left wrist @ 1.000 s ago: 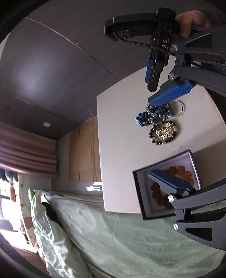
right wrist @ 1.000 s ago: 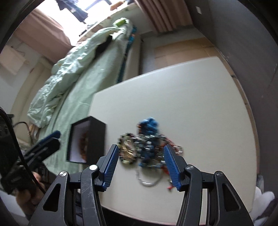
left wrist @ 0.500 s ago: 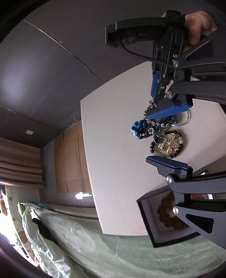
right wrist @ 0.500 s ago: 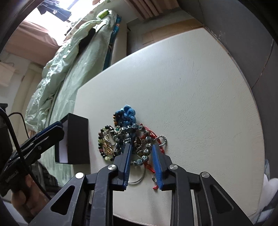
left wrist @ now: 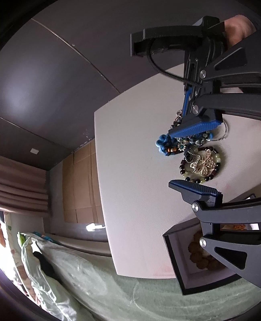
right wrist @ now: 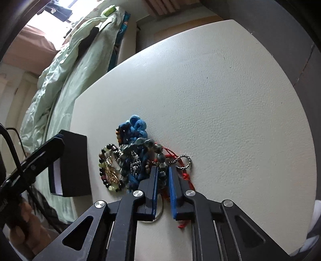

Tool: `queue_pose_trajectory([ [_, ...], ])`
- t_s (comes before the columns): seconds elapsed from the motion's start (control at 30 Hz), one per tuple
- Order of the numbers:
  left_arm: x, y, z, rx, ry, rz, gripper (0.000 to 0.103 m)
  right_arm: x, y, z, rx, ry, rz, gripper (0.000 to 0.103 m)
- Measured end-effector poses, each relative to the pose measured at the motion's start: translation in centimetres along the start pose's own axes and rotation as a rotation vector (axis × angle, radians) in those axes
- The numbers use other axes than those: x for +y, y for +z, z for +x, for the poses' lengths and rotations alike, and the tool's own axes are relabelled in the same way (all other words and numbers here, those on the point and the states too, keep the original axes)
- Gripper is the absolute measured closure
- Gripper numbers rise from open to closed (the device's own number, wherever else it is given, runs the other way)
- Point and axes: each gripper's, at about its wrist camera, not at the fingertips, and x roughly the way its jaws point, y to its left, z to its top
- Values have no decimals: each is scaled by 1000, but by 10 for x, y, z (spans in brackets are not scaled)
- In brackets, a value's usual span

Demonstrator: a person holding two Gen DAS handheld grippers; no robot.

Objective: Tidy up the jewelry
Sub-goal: 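Grasp the blue beaded strands with the right tool from the pile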

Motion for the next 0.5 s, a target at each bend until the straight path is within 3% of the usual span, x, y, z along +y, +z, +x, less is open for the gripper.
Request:
queue_pose_trajectory([
  [0.27,-5,8,14,5,-2,-15,57,7,1,-13,-56,46,-22,93],
  [0.33,-7,10,20,13,-3,-16,64,8,0,-20,-74,72,-23,93],
  [0.5,-13,12,38,49,7,-18,66,9,-2,-37,-111,127,-29,93],
])
